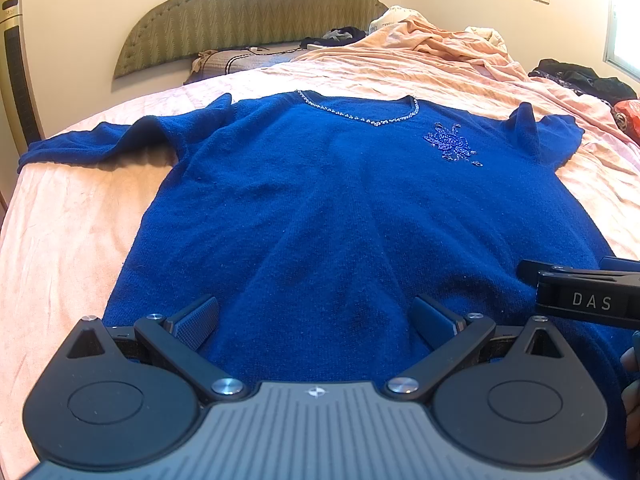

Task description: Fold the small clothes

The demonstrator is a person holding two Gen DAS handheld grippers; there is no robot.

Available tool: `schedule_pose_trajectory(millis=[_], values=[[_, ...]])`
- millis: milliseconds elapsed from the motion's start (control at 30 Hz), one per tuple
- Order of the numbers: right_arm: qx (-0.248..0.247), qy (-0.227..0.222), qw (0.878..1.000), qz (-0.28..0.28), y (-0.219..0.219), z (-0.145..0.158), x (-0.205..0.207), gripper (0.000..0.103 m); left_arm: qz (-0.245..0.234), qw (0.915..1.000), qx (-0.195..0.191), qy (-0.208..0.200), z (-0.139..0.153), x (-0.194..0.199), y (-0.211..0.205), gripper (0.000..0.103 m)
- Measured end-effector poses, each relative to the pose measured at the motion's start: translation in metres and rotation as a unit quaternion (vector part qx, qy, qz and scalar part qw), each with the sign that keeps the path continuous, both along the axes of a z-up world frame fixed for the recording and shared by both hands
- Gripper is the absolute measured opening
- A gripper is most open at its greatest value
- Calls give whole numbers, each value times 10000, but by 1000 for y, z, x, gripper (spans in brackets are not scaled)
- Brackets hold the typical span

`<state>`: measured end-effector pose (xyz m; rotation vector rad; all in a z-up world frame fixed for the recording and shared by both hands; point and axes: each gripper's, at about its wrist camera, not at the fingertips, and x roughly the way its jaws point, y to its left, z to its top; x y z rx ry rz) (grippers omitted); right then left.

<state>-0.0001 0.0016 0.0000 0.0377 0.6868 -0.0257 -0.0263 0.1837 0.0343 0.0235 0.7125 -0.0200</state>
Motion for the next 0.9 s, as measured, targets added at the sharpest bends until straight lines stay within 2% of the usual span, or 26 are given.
schedule_pose_trajectory(millis=[900], values=[[-6,-2,10000,-1,-1,0,0,103,39,10000,55,8,0,1,-2,103]])
